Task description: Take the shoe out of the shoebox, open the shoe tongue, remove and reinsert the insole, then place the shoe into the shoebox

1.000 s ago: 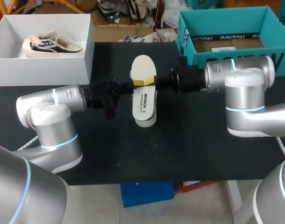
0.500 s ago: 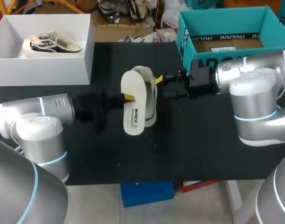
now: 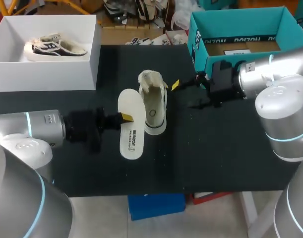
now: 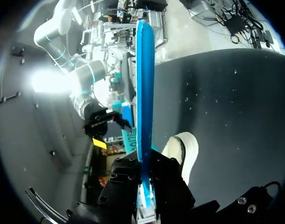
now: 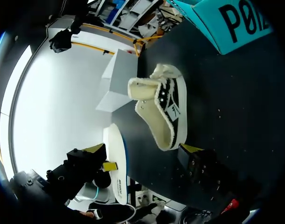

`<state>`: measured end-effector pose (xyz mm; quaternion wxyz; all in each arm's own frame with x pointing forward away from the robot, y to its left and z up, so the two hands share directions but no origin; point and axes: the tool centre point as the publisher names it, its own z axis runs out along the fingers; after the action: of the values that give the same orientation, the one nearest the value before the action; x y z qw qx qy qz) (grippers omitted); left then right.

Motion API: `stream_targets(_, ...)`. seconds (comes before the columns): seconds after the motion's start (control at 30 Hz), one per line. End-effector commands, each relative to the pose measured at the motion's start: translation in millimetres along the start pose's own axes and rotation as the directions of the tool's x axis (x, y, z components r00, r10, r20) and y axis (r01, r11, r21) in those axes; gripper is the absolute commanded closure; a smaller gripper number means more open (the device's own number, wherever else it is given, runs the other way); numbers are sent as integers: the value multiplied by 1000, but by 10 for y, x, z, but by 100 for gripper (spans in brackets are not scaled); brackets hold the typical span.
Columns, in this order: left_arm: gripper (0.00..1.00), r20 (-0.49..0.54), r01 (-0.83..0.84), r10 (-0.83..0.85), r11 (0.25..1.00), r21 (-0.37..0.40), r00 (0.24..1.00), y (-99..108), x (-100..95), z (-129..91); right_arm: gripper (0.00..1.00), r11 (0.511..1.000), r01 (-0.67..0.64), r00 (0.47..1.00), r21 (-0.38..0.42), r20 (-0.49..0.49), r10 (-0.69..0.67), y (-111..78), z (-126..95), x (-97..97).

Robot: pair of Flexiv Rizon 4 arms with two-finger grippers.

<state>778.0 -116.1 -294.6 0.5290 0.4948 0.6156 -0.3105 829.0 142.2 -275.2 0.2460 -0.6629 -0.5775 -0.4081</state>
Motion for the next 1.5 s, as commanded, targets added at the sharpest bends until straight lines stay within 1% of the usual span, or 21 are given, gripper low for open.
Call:
stream_targets(0.03,100,-13,2,-2,1000,19,1000,-44,3,-48,0,1000,-2,1000,3,13,1,9,8,15)
stream_targets(0.37,100,-21,8,-7,999,49,1000,-75,35,-50,0,1000,-2,1000,3,13,1,9,8,15)
stream_targets(0.5,100,-16,9,-8,996,90,1000,-87,45,-36,0,1000,-2,1000,3,13,1,9,8,15)
stream_targets(1.0,100,-16,9,-8,996,90,1000,-87,45,-36,0,1000,-2,1000,3,13,1,9,8,15)
stream_targets(1.03,100,-64,2,4,996,86,998,-96,64,-24,0,1000,-2,1000,3,13,1,9,8,15)
stream_targets(1.1,100,-72,9,-1,995,104,997,-109,70,-26,0,1000,-9,998,-18,59,10,-16,-34,18)
stream_targets(1.13,100,-103,17,-5,994,109,995,-117,82,-27,0,999,-11,997,-39,77,13,-42,-80,20)
stream_targets(1.2,100,-116,20,-6,992,126,993,-127,100,-27,0,998,-17,996,-64,92,22,-87,-141,20)
stream_targets(1.23,100,-148,30,-11,991,132,989,-134,122,-25,0,997,-16,995,-77,101,24,-124,-184,22)
stream_targets(1.3,100,-164,40,-16,989,144,986,-139,155,-17,0,995,-19,994,-102,101,30,-175,-251,19)
stream_targets(1.4,100,-188,55,-25,985,161,982,-148,189,-16,0,992,-11,994,-124,110,25,-238,-319,34)
stream_targets(1.43,100,-192,60,-28,985,163,981,-151,199,-18,0,992,5,994,-127,109,8,-255,-345,38)
stream_targets(1.5,100,-194,69,-35,982,173,980,-155,213,-20,0,990,93,993,-107,88,-84,-285,-366,77)
